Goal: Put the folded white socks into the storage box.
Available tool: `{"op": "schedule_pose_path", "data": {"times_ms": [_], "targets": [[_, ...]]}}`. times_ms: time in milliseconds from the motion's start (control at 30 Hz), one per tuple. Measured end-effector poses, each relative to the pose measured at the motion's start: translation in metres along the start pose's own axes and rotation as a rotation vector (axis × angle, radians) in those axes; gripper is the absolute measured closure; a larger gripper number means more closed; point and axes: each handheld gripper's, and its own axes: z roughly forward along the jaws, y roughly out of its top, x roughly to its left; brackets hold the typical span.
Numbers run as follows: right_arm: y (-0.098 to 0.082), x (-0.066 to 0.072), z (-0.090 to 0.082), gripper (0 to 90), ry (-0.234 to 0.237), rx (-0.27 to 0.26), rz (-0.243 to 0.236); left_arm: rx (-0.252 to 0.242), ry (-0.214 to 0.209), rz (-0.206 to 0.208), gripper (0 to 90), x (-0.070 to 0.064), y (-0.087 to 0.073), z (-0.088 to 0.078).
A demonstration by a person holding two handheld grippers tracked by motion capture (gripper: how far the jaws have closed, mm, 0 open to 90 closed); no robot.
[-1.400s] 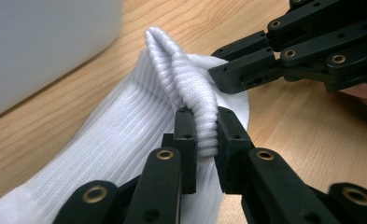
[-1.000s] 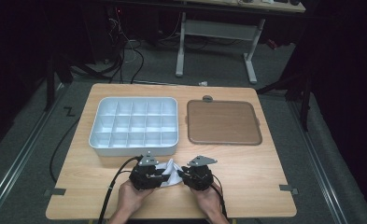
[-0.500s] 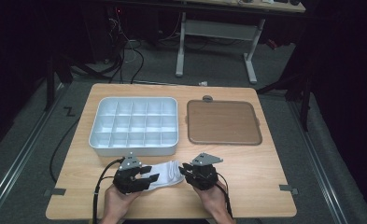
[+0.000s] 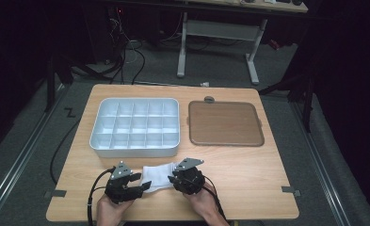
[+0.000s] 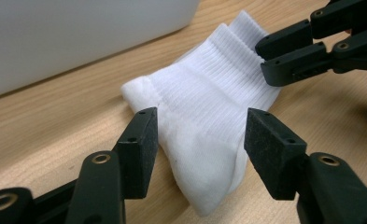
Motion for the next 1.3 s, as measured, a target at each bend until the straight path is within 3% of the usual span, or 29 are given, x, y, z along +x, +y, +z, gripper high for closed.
{"op": "schedule_pose_path", "data": {"times_ms": [133, 333, 600, 833, 1000, 1300], "targets": [[-0.004, -0.002, 0.0, 87.2, -0.011, 0.005, -0.014, -0.005, 0.008, -0.004, 45.2, 0.001, 0.0, 0.006], [-0.004, -0.001, -0.01, 88.0, -0.031, -0.054, -0.018, 0.012, 0.02, -0.002, 44.5, -0.003, -0.001, 0.014], [-0.005, -0.004, -0.02, 87.9, -0.06, -0.09, -0.015, 0.033, 0.047, 0.028, 44.7, -0.008, -0.004, 0.024], [-0.013, -0.013, -0.018, 87.7, -0.091, -0.05, 0.013, 0.089, 0.092, 0.084, 45.1, -0.008, -0.014, 0.036], [-0.021, -0.017, -0.011, 87.4, -0.101, -0.013, 0.021, 0.086, 0.095, 0.094, 45.2, -0.008, -0.014, 0.039], [-0.025, -0.019, -0.009, 86.5, -0.092, -0.009, 0.022, 0.081, 0.095, 0.102, 49.1, -0.003, -0.008, 0.045]]}}
